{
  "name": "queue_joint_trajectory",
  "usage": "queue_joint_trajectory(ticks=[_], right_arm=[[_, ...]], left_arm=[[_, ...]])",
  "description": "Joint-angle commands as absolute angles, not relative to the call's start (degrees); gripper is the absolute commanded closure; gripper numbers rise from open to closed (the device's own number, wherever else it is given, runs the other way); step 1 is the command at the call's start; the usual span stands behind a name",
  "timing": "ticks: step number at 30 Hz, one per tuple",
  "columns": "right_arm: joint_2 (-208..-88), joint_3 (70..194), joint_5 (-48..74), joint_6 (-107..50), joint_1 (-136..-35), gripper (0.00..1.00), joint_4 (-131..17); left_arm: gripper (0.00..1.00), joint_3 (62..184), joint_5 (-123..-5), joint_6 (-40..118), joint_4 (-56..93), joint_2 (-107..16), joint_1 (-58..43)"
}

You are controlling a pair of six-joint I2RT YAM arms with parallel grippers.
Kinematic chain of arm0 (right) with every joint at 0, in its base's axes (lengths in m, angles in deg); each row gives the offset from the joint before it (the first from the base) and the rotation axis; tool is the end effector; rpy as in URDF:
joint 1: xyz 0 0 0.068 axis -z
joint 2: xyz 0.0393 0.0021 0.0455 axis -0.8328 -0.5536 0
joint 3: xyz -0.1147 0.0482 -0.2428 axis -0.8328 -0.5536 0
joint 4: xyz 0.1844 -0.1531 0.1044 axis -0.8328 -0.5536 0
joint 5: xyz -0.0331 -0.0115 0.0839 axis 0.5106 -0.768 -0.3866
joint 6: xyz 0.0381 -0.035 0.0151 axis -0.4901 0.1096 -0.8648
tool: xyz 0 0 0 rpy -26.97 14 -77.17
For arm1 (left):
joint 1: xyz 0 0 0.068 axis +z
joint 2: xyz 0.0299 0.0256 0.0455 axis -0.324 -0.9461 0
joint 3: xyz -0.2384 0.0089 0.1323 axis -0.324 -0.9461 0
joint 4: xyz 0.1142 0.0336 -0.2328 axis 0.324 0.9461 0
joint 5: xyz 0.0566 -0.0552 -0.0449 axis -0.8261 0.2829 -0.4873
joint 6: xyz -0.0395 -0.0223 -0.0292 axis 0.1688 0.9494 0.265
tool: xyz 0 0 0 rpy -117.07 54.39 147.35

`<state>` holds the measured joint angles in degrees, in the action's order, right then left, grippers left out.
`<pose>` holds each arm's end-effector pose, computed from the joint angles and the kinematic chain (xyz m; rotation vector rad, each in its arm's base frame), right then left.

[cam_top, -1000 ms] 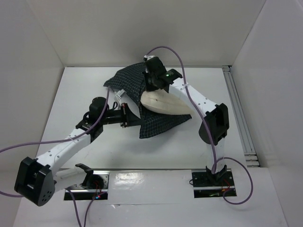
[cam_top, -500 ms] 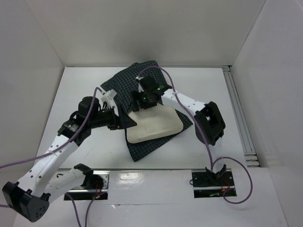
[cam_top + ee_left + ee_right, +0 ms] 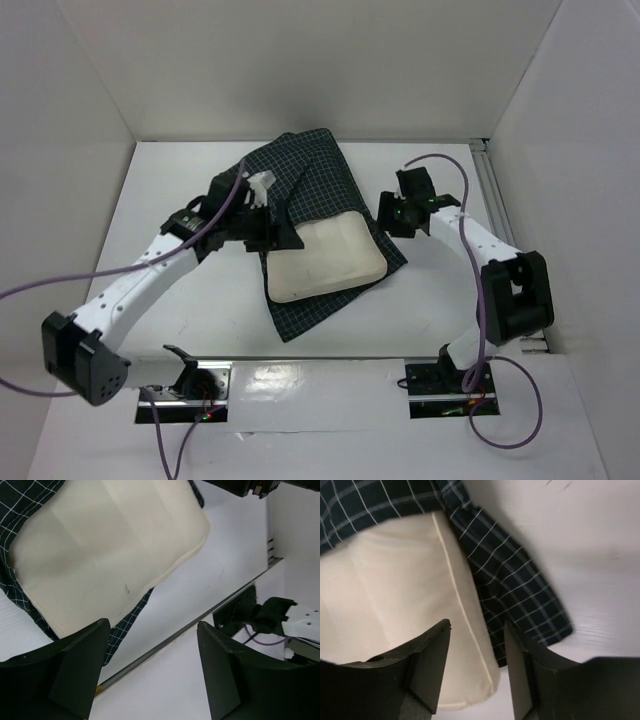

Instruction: Put the pillow into the pillowcase

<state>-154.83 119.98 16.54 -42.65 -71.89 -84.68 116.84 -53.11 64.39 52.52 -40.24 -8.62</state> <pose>0.3131 0.0892 0.2452 0.0945 2.5127 0.3488 0.2307 -0.1334 0.3382 -0.0009 2.3563 -0.9664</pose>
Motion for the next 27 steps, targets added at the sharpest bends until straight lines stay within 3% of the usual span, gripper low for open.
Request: queue_joint_trajectory(ticks=[1, 2, 6, 9, 10, 12, 13, 15, 16, 17, 21, 27], right_arm=[[-158.01, 117.28, 7.52, -42.99, -73.35, 0.47, -79.51], [-158.81, 116.75, 5.59, -43.51, -73.87, 0.51, -77.84], [-161.45, 116.22, -0.84, -45.45, -80.80, 0.89, -74.06], [-161.98, 119.72, -2.96, -44.84, -87.40, 0.92, -75.80], [-160.76, 119.73, -1.13, -44.84, -87.41, 0.90, -76.33], [-156.72, 118.69, 1.77, -45.36, -85.05, 0.76, -76.95], [-155.23, 116.24, 2.83, -45.36, -83.30, 0.61, -76.43], [-153.28, 113.94, 2.23, -45.36, -78.20, 0.45, -75.72], [-152.67, 113.32, 1.01, -44.67, -77.05, 0.30, -75.72], [-152.67, 113.32, 1.00, -44.66, -76.17, 0.25, -76.50], [-152.67, 111.91, 1.00, -43.96, -74.94, 0.14, -77.12], [-152.67, 110.86, -0.05, -43.43, -74.40, 0.12, -76.51]], left_arm=[[0.17, 123.63, -58.61, 63.23, 56.30, -46.28, -11.41], [0.17, 124.86, -60.45, 63.84, 57.18, -47.62, -12.20], [0.18, 129.78, -65.73, 63.33, 60.78, -52.72, -13.53], [0.18, 132.34, -68.81, 62.80, 64.21, -55.70, -14.05], [0.18, 133.04, -69.60, 62.27, 65.78, -56.41, -14.66], [0.14, 133.04, -71.62, 61.75, 67.20, -57.73, -15.28], [0.09, 133.04, -71.63, 60.78, 67.21, -58.87, -15.28], [0.00, 133.04, -74.94, 60.25, 67.21, -59.92, -17.03], [0.00, 133.04, -76.45, 59.55, 67.82, -61.33, -17.74], [0.00, 132.52, -79.33, 59.54, 68.34, -62.21, -19.14], [0.00, 134.18, -86.46, 61.46, 71.23, -67.39, -22.75], [0.00, 140.24, -91.49, 64.11, 72.30, -73.02, -27.23]])
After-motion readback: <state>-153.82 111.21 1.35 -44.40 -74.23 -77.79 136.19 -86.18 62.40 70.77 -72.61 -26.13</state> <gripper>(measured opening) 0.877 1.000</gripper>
